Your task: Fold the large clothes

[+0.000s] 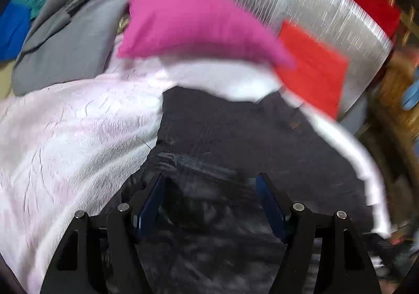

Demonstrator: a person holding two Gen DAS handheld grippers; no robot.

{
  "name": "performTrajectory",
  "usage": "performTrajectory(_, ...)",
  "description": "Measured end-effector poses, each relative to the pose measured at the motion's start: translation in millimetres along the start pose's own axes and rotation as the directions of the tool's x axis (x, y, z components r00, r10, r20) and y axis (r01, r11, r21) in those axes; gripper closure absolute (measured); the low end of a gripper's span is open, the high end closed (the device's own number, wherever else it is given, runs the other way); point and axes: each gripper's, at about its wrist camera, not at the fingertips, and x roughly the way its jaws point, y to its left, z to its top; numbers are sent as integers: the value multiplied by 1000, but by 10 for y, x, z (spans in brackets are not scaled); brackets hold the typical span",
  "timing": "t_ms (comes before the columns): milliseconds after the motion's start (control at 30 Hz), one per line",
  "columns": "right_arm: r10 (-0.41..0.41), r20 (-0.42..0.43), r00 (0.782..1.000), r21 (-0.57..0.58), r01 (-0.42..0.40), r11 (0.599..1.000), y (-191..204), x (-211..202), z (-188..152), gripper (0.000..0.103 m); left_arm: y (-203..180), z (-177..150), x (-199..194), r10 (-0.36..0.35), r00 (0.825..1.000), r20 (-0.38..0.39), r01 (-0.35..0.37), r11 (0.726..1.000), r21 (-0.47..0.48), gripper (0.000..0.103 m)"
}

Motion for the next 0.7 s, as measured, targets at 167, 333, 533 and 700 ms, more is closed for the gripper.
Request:
performTrajectory(167, 154, -35, 987, 131, -148, 980, -204, -1, 62, 63, -137, -43, 221, 100, 995, -28, -95, 984, 148, 31)
performTrajectory(333, 268, 2, 963, 261, -260, 930, -296, -210, 52, 33, 85, 39, -26, -18, 1000, -5, 18, 999, 34, 31)
performTrajectory(533, 302, 18, 953, 298, -293, 908, -204, -271, 155, 30, 660, 165, -142, -89, 996, 18, 91, 976, -197, 31)
performTrajectory(700, 240, -39, 970, 327, -215, 920, -198, 58, 209, 69, 839, 114, 224, -109, 986, -125, 80, 973, -215, 42)
